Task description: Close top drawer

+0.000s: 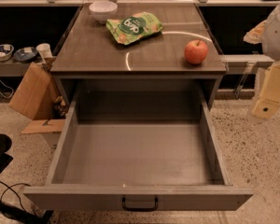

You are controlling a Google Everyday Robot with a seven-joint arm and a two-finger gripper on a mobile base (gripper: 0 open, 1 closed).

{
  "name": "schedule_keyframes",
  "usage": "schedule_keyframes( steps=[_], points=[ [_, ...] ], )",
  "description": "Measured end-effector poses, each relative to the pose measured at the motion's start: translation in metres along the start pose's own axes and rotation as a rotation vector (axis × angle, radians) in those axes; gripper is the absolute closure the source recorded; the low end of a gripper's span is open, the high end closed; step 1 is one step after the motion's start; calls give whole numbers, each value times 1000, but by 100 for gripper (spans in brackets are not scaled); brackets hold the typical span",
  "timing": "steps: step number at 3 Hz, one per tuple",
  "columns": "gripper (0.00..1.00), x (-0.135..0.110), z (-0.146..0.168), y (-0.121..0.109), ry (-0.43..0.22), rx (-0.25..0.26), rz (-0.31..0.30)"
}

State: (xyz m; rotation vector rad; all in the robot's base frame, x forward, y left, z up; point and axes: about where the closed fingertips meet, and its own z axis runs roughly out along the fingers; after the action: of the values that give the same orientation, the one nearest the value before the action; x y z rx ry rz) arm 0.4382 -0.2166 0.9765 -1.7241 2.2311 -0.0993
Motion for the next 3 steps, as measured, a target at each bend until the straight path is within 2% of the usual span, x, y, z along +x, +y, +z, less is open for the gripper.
schedule_keyframes(
  steps=[1, 2, 3],
  points=[
    [0, 0, 0, 0, 0, 0, 0],
    [0, 7, 10, 14, 18, 0, 18],
    [18, 17, 25, 46, 70, 35, 21]
  ],
)
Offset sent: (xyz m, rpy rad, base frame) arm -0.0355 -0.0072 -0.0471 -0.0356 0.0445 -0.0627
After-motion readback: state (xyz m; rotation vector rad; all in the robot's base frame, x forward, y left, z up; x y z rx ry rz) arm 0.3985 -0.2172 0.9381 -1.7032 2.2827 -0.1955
